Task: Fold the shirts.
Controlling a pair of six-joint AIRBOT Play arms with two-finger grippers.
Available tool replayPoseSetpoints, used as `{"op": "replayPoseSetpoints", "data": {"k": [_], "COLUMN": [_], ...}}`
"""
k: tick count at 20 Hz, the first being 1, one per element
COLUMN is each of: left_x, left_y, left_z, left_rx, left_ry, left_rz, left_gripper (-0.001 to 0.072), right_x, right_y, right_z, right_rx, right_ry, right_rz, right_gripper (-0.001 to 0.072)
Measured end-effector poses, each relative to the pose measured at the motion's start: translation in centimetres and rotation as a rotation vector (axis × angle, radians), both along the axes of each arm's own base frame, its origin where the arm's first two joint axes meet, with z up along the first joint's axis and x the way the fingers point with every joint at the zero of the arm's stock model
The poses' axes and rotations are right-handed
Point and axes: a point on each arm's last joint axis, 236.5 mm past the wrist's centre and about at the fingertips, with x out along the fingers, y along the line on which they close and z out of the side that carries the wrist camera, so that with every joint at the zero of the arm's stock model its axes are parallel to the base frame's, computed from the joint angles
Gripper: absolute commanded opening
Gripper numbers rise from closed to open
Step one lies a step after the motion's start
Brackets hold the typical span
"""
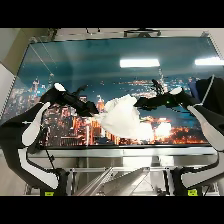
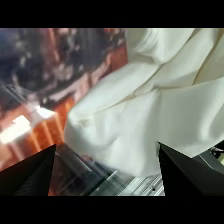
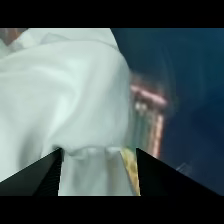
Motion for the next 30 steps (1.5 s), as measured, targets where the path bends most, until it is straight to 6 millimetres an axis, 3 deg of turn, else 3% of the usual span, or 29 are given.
{"op": "replayPoseSetpoints", "data": {"k": [1,2,3,4,8,11,13,17,19,22,24,25,27,30], "left_x": [-0.3,-0.5,-0.7,-0.9,-0.9,0.0,1.3,3.6,3.7,2.4,0.8,-0.1,-1.5,-1.3], "left_y": [-0.6,-1.0,-1.2,-1.5,-2.0,-1.9,-1.4,0.3,1.0,1.6,1.6,1.6,1.7,1.4], "left_z": [-0.4,-0.7,-1.4,-1.6,-0.9,2.2,6.1,16.9,23.2,32.3,36.9,38.7,40.8,41.1], "left_rx": [-0.018,-0.027,-0.025,-0.028,-0.046,-0.069,-0.109,-0.177,-0.198,-0.21,-0.217,-0.217,-0.198,-0.163], "left_ry": [0.019,0.026,0.03,0.037,0.022,-0.055,-0.143,-0.388,-0.534,-0.761,-0.879,-0.934,-1.004,-1.044], "left_rz": [-0.002,-0.004,-0.008,-0.014,-0.018,-0.001,0.041,0.116,0.134,0.147,0.16,0.163,0.164,0.157], "left_gripper": [0.0586,0.0327,0.0085,0.0,-0.0002,-0.0001,-0.0002,-0.0002,-0.0002,-0.0002,-0.0002,-0.0002,-0.0002,-0.0001], "right_x": [0.5,1.0,1.4,1.7,1.4,0.9,1.2,1.3,-0.1,-3.5,-6.2,-7.5,-9.3,-9.5], "right_y": [0.5,0.9,1.3,1.6,2.4,2.2,1.3,-1.2,-2.0,-2.7,-3.0,-3.1,-3.4,-4.0], "right_z": [0.1,0.2,0.4,0.6,1.5,4.0,7.4,17.6,23.4,32.4,37.3,39.1,40.8,39.8], "right_rx": [0.014,0.027,0.041,0.051,0.092,0.145,0.188,0.23,0.225,0.186,0.154,0.135,0.098,0.05], "right_ry": [-0.003,-0.005,-0.009,-0.012,0.002,0.0,-0.043,-0.251,-0.393,-0.66,-0.822,-0.888,-0.958,-0.934], "right_rz": [0.001,-0.001,-0.002,-0.001,0.029,0.051,0.046,0.022,0.022,0.011,-0.009,-0.015,-0.022,-0.039], "right_gripper": [0.0312,0.0131,0.0044,0.0014,0.0013,0.0013,0.0012,0.0013,0.0013,0.0013,0.0013,0.0013,0.0013,0.0013]}}
